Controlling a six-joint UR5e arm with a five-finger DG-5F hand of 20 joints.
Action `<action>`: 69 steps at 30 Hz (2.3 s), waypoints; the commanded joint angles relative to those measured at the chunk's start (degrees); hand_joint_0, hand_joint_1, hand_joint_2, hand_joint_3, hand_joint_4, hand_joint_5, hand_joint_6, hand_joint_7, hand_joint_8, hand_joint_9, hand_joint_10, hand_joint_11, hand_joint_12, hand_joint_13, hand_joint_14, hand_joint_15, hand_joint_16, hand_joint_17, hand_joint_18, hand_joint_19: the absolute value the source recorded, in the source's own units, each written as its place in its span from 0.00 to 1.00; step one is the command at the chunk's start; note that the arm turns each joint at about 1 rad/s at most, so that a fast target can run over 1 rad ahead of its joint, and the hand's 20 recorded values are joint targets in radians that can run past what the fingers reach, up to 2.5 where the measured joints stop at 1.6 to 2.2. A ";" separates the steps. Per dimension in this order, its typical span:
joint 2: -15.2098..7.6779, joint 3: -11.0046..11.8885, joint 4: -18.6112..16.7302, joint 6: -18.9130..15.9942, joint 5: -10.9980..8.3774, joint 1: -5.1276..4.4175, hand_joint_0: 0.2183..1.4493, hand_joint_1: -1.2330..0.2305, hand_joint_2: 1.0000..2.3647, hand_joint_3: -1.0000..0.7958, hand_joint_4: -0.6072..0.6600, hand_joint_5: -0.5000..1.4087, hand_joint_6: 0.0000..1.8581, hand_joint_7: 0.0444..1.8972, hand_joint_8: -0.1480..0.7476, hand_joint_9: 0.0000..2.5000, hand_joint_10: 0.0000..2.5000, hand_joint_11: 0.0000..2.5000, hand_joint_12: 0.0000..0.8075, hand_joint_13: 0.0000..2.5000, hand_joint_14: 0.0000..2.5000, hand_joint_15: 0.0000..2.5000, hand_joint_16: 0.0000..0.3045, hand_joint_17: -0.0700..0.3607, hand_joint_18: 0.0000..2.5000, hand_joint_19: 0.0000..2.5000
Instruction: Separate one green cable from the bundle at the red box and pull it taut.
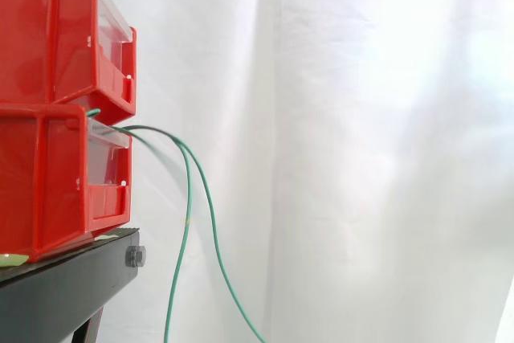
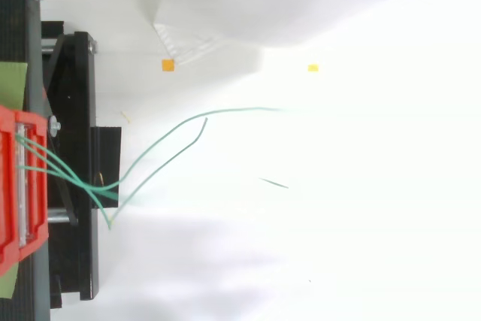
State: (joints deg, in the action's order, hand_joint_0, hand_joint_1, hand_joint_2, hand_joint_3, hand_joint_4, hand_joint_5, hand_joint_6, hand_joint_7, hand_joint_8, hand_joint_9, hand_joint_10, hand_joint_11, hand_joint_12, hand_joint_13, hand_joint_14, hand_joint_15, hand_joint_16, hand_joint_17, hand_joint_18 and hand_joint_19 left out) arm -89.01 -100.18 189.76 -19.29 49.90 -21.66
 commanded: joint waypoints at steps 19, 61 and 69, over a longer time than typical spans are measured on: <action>2.00 -2.03 -6.42 5.05 -2.53 2.50 0.16 0.44 0.00 0.28 0.67 0.16 0.27 0.40 0.53 0.36 0.01 0.29 0.47 0.31 0.01 0.30 0.21 0.50 0.25 0.32; 2.09 -2.03 -3.52 7.51 -2.26 2.15 0.22 0.40 0.00 0.28 0.69 0.19 0.27 0.44 0.46 0.48 0.01 0.39 0.37 0.36 0.01 0.36 0.12 0.35 0.27 0.35; 2.09 -1.94 -3.52 7.51 -2.26 2.15 0.23 0.40 0.00 0.28 0.69 0.19 0.27 0.44 0.46 0.47 0.01 0.38 0.36 0.35 0.01 0.34 0.10 0.32 0.24 0.30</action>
State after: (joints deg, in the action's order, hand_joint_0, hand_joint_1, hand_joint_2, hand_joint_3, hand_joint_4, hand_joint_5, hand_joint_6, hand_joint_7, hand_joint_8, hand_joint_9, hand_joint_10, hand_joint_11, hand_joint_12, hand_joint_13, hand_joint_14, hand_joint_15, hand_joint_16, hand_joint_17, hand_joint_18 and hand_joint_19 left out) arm -86.93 -102.19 186.24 -11.78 47.64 -19.52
